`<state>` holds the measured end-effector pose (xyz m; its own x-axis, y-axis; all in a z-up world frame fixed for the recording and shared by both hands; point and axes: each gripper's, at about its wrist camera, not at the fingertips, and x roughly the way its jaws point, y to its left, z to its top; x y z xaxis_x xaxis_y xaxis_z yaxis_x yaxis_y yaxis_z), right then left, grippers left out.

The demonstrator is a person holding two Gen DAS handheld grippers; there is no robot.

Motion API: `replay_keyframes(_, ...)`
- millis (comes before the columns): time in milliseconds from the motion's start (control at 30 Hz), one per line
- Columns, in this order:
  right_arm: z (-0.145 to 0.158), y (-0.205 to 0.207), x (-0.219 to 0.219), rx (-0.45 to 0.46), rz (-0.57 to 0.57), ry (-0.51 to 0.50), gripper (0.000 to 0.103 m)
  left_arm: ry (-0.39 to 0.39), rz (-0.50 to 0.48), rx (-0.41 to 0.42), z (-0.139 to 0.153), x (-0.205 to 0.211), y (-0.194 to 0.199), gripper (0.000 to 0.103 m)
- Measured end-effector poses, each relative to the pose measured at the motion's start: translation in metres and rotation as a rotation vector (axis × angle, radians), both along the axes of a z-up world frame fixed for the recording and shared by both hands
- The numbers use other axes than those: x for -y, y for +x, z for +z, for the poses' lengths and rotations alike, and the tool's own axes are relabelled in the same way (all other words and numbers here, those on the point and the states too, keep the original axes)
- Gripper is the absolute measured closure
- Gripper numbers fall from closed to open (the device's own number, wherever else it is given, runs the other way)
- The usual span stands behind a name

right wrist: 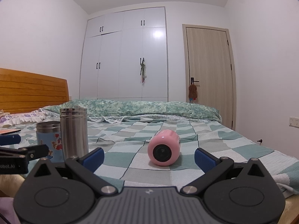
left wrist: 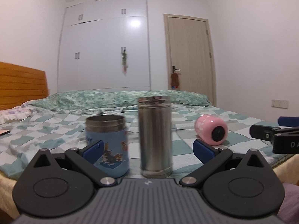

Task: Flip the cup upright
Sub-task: 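Move the right tool to the lying pink cup and grasp its body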

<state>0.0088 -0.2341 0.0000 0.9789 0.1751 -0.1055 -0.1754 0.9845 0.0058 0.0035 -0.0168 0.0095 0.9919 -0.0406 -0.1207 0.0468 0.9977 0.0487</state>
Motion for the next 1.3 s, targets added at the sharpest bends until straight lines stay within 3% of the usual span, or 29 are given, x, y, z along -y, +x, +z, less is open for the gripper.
replay_keyframes(300, 0.011, 0.012, 0.046, -0.029, -0.009, -0.066, 0.000, 0.048, -0.139, -0.050, 0.025, 0.039, 0.020, 0.000)
replay_keyframes(600, 0.019, 0.055, 0.105, -0.122, -0.041, -0.100, 0.000, 0.088, -0.217, -0.210, 0.049, 0.101, 0.082, 0.000)
replay_keyframes(867, 0.035, 0.113, 0.140, -0.211, 0.004, -0.149, 0.000, 0.130, -0.185, -0.398, 0.060, 0.152, 0.161, 0.000)
replay_keyframes(1300, 0.041, 0.225, 0.157, -0.361, 0.083, -0.240, 0.000, 0.107, -0.044, -0.663, 0.030, 0.187, 0.288, 0.000)
